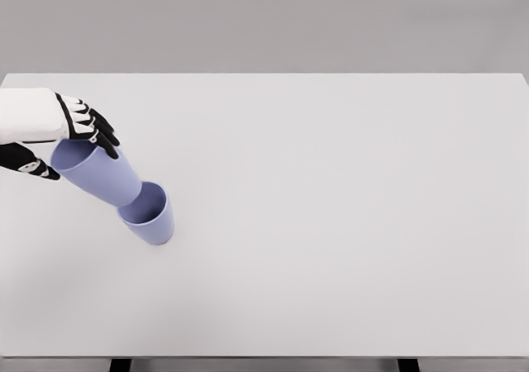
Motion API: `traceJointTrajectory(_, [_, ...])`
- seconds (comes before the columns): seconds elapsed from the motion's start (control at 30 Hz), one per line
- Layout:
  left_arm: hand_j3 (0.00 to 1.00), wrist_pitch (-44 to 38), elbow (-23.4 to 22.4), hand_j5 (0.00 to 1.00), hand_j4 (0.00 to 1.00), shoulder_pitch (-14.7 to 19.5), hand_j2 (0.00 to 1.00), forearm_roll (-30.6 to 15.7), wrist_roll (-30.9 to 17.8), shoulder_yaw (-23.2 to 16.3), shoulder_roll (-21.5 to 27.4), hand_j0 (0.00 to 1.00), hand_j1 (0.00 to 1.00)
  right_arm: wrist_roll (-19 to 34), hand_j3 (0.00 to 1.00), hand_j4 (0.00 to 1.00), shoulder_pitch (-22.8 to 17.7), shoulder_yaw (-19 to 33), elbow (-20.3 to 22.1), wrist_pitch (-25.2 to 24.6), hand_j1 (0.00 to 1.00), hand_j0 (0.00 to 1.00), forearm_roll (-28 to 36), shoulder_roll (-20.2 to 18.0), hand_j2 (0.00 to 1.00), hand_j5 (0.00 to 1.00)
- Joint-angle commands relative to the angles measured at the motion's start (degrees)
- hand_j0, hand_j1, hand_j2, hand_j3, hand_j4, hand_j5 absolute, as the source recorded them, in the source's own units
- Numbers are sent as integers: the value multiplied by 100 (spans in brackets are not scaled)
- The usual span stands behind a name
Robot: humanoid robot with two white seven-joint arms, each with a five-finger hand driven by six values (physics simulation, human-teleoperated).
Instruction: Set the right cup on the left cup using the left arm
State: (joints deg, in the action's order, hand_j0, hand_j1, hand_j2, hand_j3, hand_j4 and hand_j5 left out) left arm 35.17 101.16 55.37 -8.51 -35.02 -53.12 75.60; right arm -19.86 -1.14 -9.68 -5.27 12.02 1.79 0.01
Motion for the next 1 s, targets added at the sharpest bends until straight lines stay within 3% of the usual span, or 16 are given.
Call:
traceJointTrajectory(0.0, [74,-17,0,74,74,0,74,-46,2,12,-27,74,74,0,100,100,-9,1,0,2,100,100,6,-1,100,100])
traceJointTrajectory(0.97, [74,-17,0,74,74,-53,74,-46,2,12,-142,74,74,0,100,100,-9,1,0,2,100,100,6,-1,100,100])
